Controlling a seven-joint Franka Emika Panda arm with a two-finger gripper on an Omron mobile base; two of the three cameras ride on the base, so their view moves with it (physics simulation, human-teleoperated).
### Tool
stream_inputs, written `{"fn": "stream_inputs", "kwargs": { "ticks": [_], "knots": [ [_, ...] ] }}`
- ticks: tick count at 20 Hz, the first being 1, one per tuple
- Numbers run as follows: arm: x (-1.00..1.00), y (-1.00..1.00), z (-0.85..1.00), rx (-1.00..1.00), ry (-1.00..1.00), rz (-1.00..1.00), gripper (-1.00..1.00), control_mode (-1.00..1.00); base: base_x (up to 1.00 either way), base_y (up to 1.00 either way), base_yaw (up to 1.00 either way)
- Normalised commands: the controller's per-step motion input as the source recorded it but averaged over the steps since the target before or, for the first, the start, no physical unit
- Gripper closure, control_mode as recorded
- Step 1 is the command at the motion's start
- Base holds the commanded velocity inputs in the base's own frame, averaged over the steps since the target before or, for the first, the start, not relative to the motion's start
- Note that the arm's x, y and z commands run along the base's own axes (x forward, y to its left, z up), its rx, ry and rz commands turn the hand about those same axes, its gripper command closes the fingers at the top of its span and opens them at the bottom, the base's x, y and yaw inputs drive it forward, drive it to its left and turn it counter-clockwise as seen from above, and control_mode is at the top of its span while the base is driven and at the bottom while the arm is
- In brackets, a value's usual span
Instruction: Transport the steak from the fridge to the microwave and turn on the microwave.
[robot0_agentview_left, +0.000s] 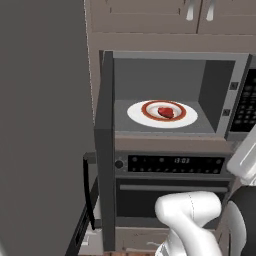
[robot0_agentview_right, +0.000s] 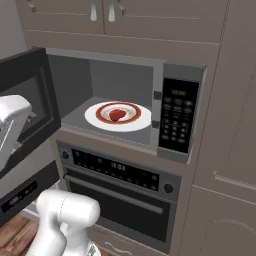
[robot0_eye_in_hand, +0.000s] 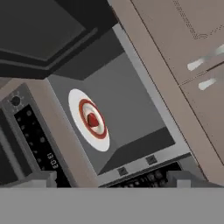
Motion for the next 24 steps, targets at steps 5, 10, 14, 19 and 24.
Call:
{"fn": "stream_inputs", "kwargs": {
  "ticks": [5, 10, 14, 19, 24],
  "knots": [
    [-0.49, 0.6, -0.03, -0.27, -0.31, 0.08, -1.0, -1.0, 0.0, 0.0, 0.0],
    [-0.56, 0.49, 0.0, -0.25, -0.32, 0.07, -1.0, -1.0, 0.0, 0.0, 0.0],
    [-0.59, 0.46, -0.03, -0.25, -0.24, 0.06, -1.0, -1.0, 0.0, 0.0, 0.0],
    [-0.46, 0.35, -0.15, -0.22, -0.18, 0.02, -1.0, -1.0, 0.0, 0.0, 0.0],
    [-0.15, 0.27, -0.37, -0.16, -0.02, 0.0, -1.0, -1.0, 0.0, 0.0, 0.0]
  ]
}}
